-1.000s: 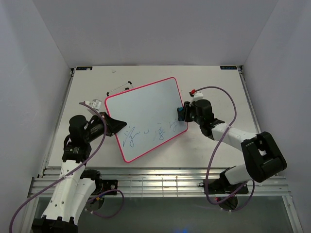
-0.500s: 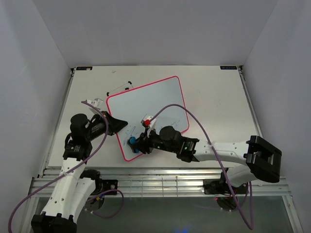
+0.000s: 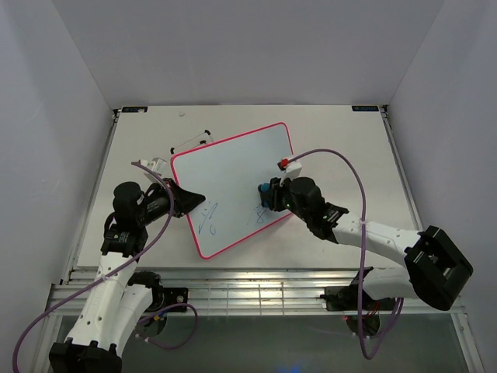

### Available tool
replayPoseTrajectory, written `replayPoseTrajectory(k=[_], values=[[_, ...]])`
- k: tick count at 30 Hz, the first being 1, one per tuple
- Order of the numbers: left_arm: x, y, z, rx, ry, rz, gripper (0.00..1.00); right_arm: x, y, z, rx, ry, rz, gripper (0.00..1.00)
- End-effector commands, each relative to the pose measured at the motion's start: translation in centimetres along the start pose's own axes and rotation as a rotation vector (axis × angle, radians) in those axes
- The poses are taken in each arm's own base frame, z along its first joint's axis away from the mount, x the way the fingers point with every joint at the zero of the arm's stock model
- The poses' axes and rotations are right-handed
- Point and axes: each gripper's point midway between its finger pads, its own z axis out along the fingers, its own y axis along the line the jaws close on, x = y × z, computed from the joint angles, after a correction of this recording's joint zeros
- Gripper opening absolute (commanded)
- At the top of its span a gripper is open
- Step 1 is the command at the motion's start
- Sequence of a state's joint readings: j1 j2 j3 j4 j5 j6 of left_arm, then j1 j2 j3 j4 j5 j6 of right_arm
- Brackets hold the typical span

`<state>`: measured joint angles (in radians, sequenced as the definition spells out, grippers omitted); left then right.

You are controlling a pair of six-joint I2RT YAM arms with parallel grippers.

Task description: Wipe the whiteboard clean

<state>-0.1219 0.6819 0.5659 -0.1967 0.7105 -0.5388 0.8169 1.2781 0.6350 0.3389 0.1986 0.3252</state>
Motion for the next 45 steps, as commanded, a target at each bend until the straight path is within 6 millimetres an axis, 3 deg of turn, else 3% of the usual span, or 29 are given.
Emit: replayPoseTrajectory(k=[1, 2, 4, 8, 11, 17, 22, 32, 41, 45], values=[[2.0, -0.5, -0.2, 0.037, 0.091, 0.027, 0.0, -3.1, 5.0, -0.4, -0.123, -0.055, -0.059, 0.08], [1.9, -0.5, -0.2, 0.036, 0.09, 0.027, 0.0, -2.9, 7.9, -0.8, -0.207, -0.046, -0.082, 0.08], [2.0, -0.5, -0.2, 0.037, 0.091, 0.027, 0.0, -4.1, 11.2, -0.7, -0.268, -0.073, -0.124, 0.08], [2.0, -0.4, -0.2, 0.035, 0.094, 0.024, 0.0, -3.8, 18.9, -1.8, -0.413, -0.081, -0.19, 0.08], [2.0, -0.6, -0.2, 0.038, 0.092, 0.029, 0.0, -2.9, 22.6, -2.3, -0.471, -0.067, -0.218, 0.08], [2.0, -0.5, -0.3, 0.036, 0.089, 0.03, 0.0, 0.1, 25.3, -2.6, -0.498, -0.011, -0.261, 0.08], [1.9, -0.5, -0.3, 0.031, 0.086, 0.03, 0.0, 1.9, 25.0, -3.1, -0.469, 0.016, -0.306, 0.08], [2.1, -0.4, -0.2, 0.031, 0.093, 0.026, 0.0, 5.4, 20.8, -3.5, -0.308, 0.05, -0.375, 0.08], [2.2, -0.6, -0.2, 0.037, 0.096, 0.027, 0.0, 3.7, 12.8, -1.6, -0.006, 0.025, -0.287, 0.08], [2.2, -0.6, -0.2, 0.041, 0.099, 0.028, 0.0, 1.3, 13.0, -1.7, 0.024, -0.03, -0.262, 0.08]])
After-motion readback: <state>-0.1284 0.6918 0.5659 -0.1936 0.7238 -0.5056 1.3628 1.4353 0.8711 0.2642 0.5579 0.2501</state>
